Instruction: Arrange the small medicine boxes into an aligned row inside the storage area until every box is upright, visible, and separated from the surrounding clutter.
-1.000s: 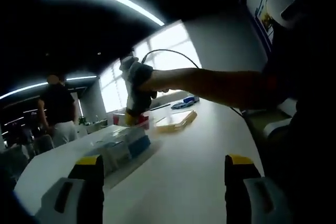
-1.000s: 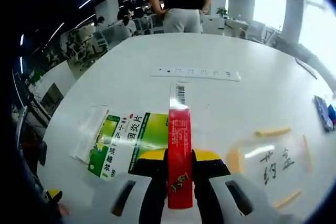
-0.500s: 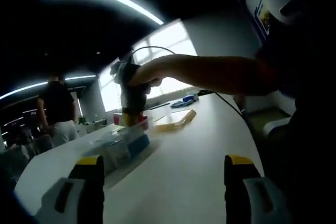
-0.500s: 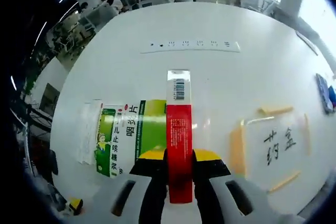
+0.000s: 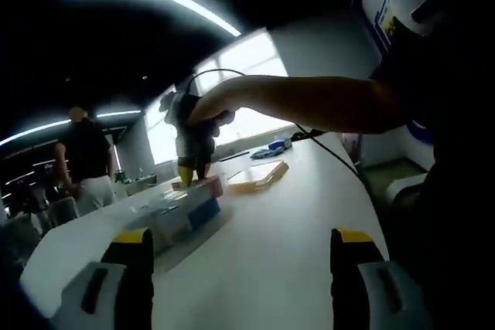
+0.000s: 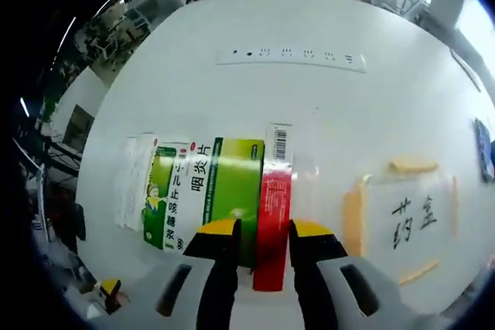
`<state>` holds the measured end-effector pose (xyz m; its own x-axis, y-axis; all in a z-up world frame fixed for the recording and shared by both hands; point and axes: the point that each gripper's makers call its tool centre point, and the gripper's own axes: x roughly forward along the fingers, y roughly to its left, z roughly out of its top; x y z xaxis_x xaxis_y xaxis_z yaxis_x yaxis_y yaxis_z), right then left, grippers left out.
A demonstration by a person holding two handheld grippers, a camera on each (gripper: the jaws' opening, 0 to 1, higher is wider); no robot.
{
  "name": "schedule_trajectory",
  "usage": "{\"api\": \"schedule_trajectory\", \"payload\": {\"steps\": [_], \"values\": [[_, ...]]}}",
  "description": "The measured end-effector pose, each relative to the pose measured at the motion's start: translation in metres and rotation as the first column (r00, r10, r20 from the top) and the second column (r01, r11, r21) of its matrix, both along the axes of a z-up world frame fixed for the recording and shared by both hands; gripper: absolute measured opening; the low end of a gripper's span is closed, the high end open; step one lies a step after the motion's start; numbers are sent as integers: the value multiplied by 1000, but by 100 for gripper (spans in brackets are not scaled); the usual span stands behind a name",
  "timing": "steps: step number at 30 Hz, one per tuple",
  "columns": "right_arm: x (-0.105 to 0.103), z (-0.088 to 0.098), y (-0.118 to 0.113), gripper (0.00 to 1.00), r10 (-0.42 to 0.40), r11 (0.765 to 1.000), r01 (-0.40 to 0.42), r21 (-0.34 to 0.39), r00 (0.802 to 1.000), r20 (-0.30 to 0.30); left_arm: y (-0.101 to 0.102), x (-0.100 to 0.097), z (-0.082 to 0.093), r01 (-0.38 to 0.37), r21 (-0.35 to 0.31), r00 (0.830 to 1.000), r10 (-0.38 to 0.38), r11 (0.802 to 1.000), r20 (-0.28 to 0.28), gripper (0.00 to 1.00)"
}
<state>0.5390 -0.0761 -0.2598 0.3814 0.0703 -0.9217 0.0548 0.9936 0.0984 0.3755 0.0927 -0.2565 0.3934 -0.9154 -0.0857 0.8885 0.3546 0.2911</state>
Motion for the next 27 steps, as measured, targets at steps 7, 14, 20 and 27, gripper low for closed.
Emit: {"api": "schedule_trajectory", "payload": {"steps": [7,14,20,27], "values": [[10,0,-5,23,14,1000,-14,12,1000,17,0,1,0,-1,2,1000,1,1000,0,95],[9,3,-16,14,31,998,-30,-54,999,14,0,1,-1,-1,4,1000,1,1000,-3,95],[12,2,-17,15,-3,999,4,-36,1000,31,1,2,0,-4,0,1000,4,1000,-3,95],[10,2,-11,17,7,1000,-7,-8,998,62,1,2,0,-3,-1,1000,3,1000,-1,95]]}}
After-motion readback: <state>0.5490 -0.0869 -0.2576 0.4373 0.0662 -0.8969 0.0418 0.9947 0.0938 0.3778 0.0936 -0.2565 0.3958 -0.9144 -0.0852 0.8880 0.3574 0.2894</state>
